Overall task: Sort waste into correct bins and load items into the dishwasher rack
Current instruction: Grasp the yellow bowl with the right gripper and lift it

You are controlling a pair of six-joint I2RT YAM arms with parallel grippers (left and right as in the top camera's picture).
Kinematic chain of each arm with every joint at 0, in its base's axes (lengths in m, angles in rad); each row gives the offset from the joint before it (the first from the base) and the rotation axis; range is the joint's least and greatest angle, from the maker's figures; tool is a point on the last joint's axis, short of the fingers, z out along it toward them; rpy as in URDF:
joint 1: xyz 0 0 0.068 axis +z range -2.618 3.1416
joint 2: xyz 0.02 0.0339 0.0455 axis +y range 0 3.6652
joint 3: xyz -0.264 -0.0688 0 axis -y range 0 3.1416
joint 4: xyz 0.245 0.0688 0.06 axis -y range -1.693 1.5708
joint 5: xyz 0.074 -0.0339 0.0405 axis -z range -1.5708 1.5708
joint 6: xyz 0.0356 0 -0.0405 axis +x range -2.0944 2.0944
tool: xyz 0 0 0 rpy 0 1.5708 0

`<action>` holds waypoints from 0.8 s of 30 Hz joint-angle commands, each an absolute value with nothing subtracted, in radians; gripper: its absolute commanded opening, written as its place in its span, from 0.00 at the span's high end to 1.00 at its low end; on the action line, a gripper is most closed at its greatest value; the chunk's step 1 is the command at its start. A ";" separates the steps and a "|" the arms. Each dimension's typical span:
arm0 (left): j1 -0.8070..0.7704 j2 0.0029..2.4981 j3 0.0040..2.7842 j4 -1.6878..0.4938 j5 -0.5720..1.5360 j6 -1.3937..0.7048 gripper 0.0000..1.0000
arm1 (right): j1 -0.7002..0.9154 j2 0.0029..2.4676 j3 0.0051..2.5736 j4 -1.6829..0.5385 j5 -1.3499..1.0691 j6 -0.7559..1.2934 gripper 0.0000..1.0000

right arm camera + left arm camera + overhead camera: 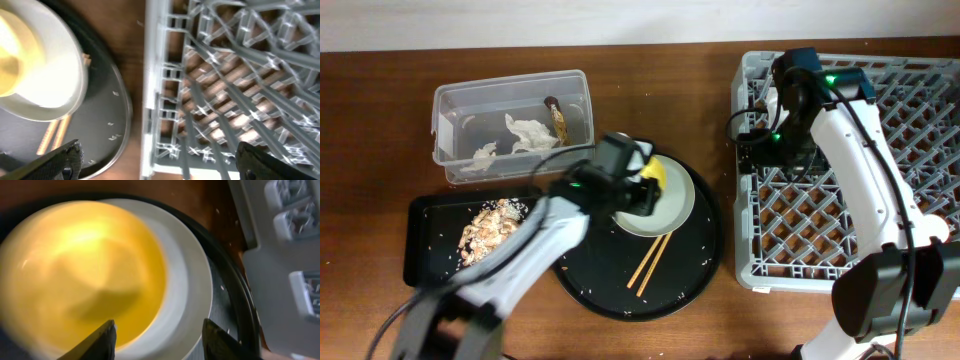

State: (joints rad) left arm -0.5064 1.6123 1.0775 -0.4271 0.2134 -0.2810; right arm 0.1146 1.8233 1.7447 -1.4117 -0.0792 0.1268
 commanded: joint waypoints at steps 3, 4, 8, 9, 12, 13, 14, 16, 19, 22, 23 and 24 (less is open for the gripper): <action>-0.288 1.304 1.090 -0.654 0.213 -0.276 0.38 | 0.165 1.807 1.752 -1.315 -0.316 0.078 0.02; -0.254 1.279 1.089 -0.688 0.213 -0.276 0.37 | 0.189 1.808 1.751 -1.294 -0.314 0.078 0.02; -0.091 1.209 1.089 -0.826 0.213 -0.276 0.29 | 0.309 1.838 1.750 -1.220 -0.289 0.091 0.03; -0.063 1.209 1.089 -0.845 0.213 -0.276 0.26 | 0.336 1.853 1.750 -1.210 -0.266 0.119 0.03; -0.013 1.211 1.089 -0.872 0.213 -0.276 0.23 | 0.406 1.924 1.750 -1.194 -0.242 0.184 0.07; -0.009 1.211 1.089 -0.872 0.212 -0.276 0.23 | 0.421 1.947 1.750 -1.188 -0.242 0.199 0.09; -0.008 1.211 1.089 -0.872 0.213 -0.276 0.23 | 0.429 1.966 1.750 -1.184 -0.242 0.201 0.10; -0.008 1.211 1.089 -0.872 0.212 -0.276 0.22 | 0.447 2.016 1.750 -1.166 -0.242 0.201 0.20; -0.008 1.211 1.089 -0.873 0.213 -0.276 0.21 | 0.454 2.078 1.750 -1.136 -0.233 0.231 0.34; -0.008 1.211 1.089 -0.873 0.213 -0.276 0.21 | 0.453 2.127 1.750 -1.094 -0.224 0.249 0.52; -0.008 1.211 1.089 -0.873 0.213 -0.276 0.21 | 0.453 2.136 1.750 -1.083 -0.224 0.249 0.59; -0.008 1.211 1.089 -0.873 0.213 -0.276 0.21 | 0.453 2.149 1.750 -1.067 -0.225 0.249 0.64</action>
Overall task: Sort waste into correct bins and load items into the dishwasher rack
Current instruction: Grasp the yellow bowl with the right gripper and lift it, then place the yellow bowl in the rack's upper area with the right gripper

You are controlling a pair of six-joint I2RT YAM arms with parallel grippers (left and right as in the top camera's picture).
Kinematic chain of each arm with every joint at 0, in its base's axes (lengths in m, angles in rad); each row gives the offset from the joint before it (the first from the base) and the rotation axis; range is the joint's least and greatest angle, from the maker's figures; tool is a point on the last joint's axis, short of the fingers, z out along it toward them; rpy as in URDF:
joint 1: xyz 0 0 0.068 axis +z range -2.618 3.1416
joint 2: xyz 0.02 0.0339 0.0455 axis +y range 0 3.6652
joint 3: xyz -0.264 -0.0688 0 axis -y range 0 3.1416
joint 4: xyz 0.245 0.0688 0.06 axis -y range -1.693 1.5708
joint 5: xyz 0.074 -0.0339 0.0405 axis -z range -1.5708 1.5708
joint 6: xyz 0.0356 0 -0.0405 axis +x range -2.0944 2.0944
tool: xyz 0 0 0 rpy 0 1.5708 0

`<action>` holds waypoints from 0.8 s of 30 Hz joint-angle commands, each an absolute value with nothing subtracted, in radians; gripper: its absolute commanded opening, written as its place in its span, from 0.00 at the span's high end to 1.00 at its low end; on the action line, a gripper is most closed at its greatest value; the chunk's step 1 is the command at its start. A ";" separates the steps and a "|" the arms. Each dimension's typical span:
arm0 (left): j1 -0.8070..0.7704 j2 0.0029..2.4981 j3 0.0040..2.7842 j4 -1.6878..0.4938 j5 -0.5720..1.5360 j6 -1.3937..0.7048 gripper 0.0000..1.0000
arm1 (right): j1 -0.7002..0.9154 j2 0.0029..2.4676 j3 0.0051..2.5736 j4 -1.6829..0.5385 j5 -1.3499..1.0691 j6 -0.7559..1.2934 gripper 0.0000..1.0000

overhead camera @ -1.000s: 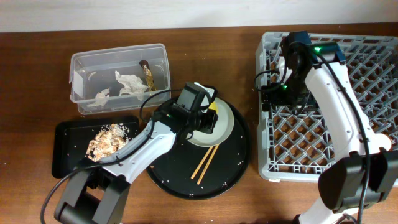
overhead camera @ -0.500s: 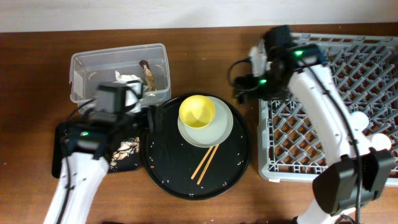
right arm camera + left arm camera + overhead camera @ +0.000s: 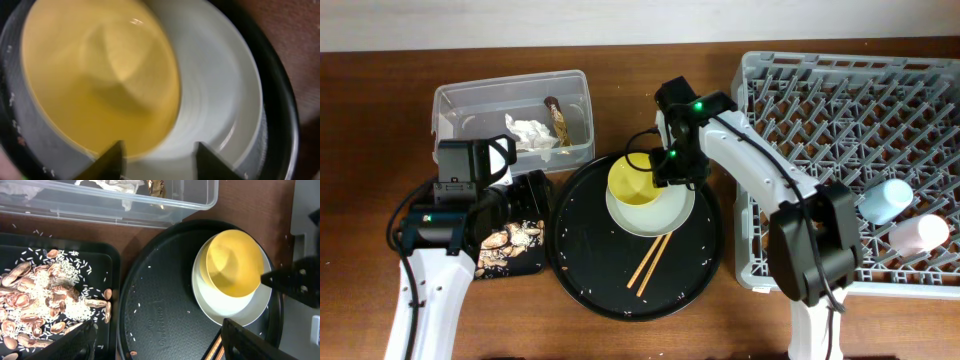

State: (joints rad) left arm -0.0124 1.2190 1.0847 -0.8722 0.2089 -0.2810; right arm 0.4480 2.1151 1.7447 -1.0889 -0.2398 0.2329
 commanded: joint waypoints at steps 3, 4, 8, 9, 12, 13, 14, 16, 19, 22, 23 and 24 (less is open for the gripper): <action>-0.008 1.211 1.089 -0.873 0.213 -0.276 0.21 | 0.455 2.164 1.750 -1.052 -0.224 0.250 0.68; -0.008 1.211 1.089 -0.873 0.213 -0.276 0.21 | 0.455 2.168 1.750 -1.050 -0.224 0.250 0.70; -0.008 1.211 1.089 -0.873 0.213 -0.276 0.21 | 0.455 2.180 1.750 -1.043 -0.224 0.250 0.77; -0.008 1.211 1.089 -0.873 0.213 -0.276 0.21 | 0.455 2.188 1.750 -1.043 -0.224 0.250 0.82; -0.008 1.211 1.089 -0.873 0.213 -0.276 0.22 | 0.458 2.201 1.750 -1.047 -0.224 0.253 0.96; -0.008 1.211 1.089 -0.873 0.213 -0.276 0.22 | 0.458 2.201 1.750 -1.047 -0.224 0.253 0.96; -0.008 1.211 1.089 -0.873 0.213 -0.276 0.22 | 0.457 2.196 1.751 -1.047 -0.224 0.253 0.96; -0.008 1.211 1.089 -0.873 0.213 -0.276 0.22 | 0.443 2.177 1.753 -1.057 -0.224 0.252 0.96; -0.008 1.211 1.089 -0.871 0.212 -0.276 0.21 | 0.391 2.101 1.774 -1.086 -0.208 0.252 0.96; -0.008 1.211 1.089 -0.871 0.212 -0.276 0.22 | 0.320 1.995 1.818 -1.115 -0.114 0.240 0.96; -0.008 1.211 1.089 -0.871 0.212 -0.276 0.22 | 0.291 1.946 1.828 -1.113 -0.064 0.223 0.96; -0.008 1.211 1.089 -0.870 0.212 -0.276 0.22 | 0.259 1.898 1.832 -1.103 0.000 0.205 0.96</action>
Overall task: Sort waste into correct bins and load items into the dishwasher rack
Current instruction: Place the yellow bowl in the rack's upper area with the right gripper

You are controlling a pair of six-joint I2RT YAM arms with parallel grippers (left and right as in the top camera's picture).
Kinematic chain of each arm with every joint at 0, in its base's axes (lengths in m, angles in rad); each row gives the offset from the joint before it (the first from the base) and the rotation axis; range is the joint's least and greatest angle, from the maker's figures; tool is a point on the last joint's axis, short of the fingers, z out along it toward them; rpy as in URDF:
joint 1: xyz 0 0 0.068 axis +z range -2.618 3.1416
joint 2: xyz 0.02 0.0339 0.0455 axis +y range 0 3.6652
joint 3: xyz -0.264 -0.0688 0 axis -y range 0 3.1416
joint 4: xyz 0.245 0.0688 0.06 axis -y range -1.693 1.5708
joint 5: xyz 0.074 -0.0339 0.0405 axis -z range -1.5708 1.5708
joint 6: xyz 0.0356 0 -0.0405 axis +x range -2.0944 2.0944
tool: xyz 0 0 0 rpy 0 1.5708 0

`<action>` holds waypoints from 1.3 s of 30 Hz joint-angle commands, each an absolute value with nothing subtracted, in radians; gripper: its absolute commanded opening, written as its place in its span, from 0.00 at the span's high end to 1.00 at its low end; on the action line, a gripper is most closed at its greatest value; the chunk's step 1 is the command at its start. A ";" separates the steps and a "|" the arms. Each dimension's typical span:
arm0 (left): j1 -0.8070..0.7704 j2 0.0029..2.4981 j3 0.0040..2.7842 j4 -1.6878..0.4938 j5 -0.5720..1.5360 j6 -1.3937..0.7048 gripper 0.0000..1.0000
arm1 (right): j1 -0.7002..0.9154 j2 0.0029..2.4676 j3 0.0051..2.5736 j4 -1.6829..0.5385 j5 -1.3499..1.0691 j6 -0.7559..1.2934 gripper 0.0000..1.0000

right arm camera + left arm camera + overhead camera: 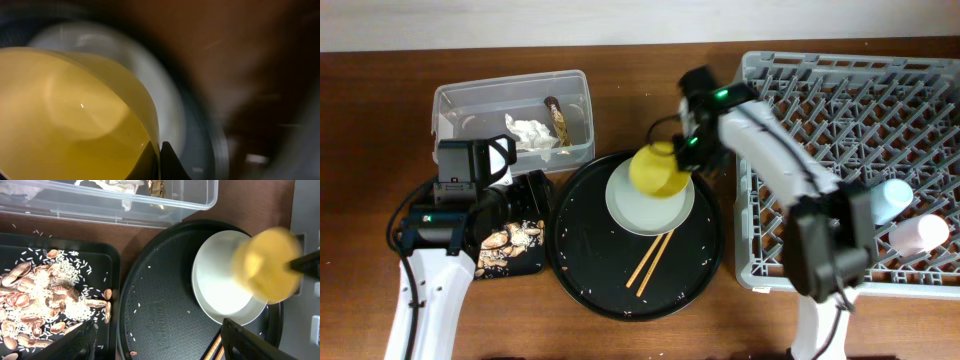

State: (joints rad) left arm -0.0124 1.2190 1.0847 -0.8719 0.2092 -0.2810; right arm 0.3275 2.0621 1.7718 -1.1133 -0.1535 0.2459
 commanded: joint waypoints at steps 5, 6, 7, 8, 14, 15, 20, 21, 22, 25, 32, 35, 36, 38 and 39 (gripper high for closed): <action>-0.008 1.211 1.089 -0.868 0.212 -0.276 0.21 | 0.131 1.787 1.832 -1.038 0.392 0.183 0.96; -0.008 1.211 1.089 -0.868 0.212 -0.276 0.22 | 0.104 1.784 1.832 -1.023 0.456 0.163 0.96; -0.008 1.211 1.089 -0.868 0.212 -0.276 0.21 | 0.082 1.785 1.832 -1.011 0.493 0.152 0.96; -0.008 1.211 1.089 -0.868 0.212 -0.276 0.21 | 0.054 1.787 1.832 -0.996 0.531 0.146 0.96; -0.008 1.211 1.089 -0.868 0.212 -0.276 0.21 | -0.097 1.808 1.831 -0.883 0.723 0.147 0.96; -0.008 1.211 1.089 -0.866 0.212 -0.276 0.21 | -0.115 1.821 1.831 -0.869 0.753 0.147 0.96; -0.008 1.211 1.089 -0.861 0.212 -0.276 0.21 | -0.130 1.902 1.831 -0.863 0.808 0.166 0.96; -0.008 1.211 1.089 -0.861 0.212 -0.276 0.21 | -0.130 1.934 1.831 -0.865 0.830 0.166 0.96; -0.008 1.211 1.089 -0.861 0.212 -0.276 0.21 | -0.130 1.963 1.831 -0.868 0.841 0.167 0.96; -0.008 1.211 1.089 -0.861 0.212 -0.276 0.21 | -0.125 2.033 1.831 -0.910 0.843 0.213 0.96; -0.008 1.211 1.089 -0.849 0.213 -0.276 0.21 | -0.049 2.126 1.829 -0.949 0.842 0.226 0.96; -0.008 1.211 1.089 -0.849 0.213 -0.276 0.21 | -0.009 2.128 1.829 -0.955 0.842 0.227 0.96; -0.008 1.211 1.089 -0.848 0.212 -0.276 0.21 | 0.006 2.128 1.829 -0.959 0.842 0.227 0.96; -0.008 1.211 1.089 -0.846 0.212 -0.276 0.21 | 0.027 2.128 1.829 -0.988 0.843 0.251 0.96; -0.008 1.211 1.089 -0.846 0.212 -0.276 0.21 | 0.033 2.128 1.829 -1.015 0.843 0.290 0.96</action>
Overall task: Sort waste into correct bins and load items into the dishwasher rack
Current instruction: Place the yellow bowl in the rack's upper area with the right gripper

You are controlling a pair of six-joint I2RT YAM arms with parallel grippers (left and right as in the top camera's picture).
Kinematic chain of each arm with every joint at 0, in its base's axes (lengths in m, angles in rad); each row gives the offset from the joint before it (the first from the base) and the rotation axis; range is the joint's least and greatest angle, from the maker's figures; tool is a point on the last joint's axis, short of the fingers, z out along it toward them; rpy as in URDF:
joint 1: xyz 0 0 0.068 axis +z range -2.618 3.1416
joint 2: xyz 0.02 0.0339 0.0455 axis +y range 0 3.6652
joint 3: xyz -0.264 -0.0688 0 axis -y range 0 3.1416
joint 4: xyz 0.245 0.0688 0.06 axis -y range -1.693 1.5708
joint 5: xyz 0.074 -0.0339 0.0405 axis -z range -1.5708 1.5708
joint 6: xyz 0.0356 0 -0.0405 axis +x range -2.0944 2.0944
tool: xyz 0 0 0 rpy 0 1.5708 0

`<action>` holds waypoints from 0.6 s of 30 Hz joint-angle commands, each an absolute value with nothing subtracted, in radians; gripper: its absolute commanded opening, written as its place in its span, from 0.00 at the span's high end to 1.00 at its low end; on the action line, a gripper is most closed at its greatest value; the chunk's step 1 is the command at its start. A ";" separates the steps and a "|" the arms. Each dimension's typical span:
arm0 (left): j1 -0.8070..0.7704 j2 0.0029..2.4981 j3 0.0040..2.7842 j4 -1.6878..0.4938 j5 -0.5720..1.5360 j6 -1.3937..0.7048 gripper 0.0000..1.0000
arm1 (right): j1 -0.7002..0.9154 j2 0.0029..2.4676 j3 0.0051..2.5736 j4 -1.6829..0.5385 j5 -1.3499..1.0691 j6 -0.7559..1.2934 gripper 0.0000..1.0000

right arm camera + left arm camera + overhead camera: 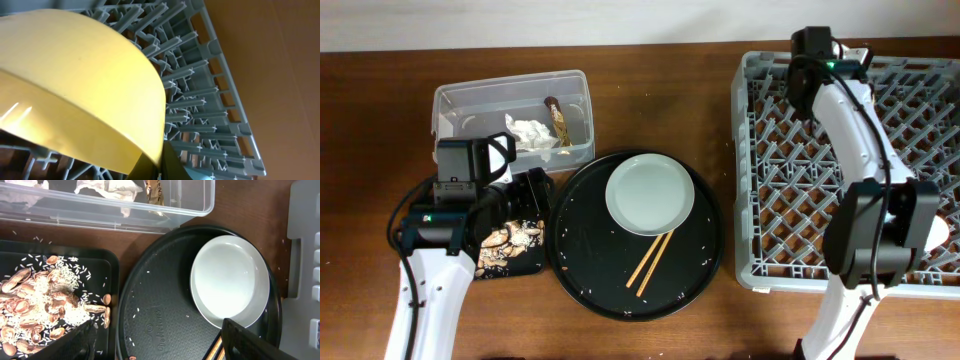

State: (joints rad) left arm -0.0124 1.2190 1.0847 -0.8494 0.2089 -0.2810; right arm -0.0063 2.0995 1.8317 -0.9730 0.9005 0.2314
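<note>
The yellow bowl (75, 85) fills the right wrist view, tilted above the grey dishwasher rack (920, 150). My right gripper (161, 162) is shut on its rim. In the overhead view the right arm (817, 60) is over the rack's far left corner and hides the bowl. The white plate (650, 195) lies bare on the round black tray (580, 270), with two chopsticks (650, 262) beside it. My left gripper (160, 345) hangs open between the scraps tray and the round tray, holding nothing.
A clear bin (510, 110) at the back left holds crumpled tissue and a brown scrap. A black rectangular tray (45, 295) with rice and shells lies under the left arm. Something white (942, 228) shows at the rack's right edge.
My right gripper, still shut on the yellow bowl, has gone from just above the plate's right edge to the rack's far left corner. The plate is now bare. The left arm has not moved.
First my left gripper was open over the yellow bowl on the plate, with the right over the rack. Then the left was back by the scraps tray and the right stood open at the bowl. The right then held the bowl above the plate, and now over the rack.
</note>
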 commanded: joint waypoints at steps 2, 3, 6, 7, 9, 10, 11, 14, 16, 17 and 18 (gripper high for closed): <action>-0.008 1.211 1.089 -0.846 0.211 -0.276 0.21 | 0.036 2.128 1.829 -1.064 0.841 0.358 0.96; -0.008 1.211 1.089 -0.846 0.204 -0.276 0.21 | 0.039 2.128 1.829 -1.097 0.825 0.382 0.96; -0.008 1.211 1.089 -0.846 0.193 -0.276 0.21 | 0.039 2.127 1.829 -1.178 0.686 0.383 0.96; -0.008 1.211 1.089 -0.846 0.193 -0.276 0.21 | 0.039 2.127 1.829 -1.195 0.645 0.383 0.96; -0.008 1.211 1.089 -0.846 0.193 -0.276 0.21 | 0.039 2.123 1.829 -1.235 0.569 0.383 0.95; -0.008 1.211 1.089 -0.846 0.193 -0.276 0.21 | 0.039 2.119 1.830 -1.243 0.548 0.383 0.91; -0.008 1.211 1.089 -0.846 0.193 -0.276 0.21 | 0.039 2.106 1.830 -1.253 0.533 0.383 0.88; -0.008 1.211 1.089 -0.846 0.193 -0.276 0.20 | 0.039 2.041 1.847 -1.268 0.507 0.378 0.83; -0.008 1.211 1.089 -0.846 0.193 -0.276 0.20 | 0.039 1.983 1.877 -1.281 0.463 0.371 0.81; -0.008 1.211 1.089 -0.846 0.193 -0.276 0.20 | 0.040 1.956 1.894 -1.289 0.430 0.371 0.80; -0.008 1.211 1.089 -0.846 0.193 -0.276 0.20 | 0.041 1.925 1.906 -1.290 0.365 0.358 0.78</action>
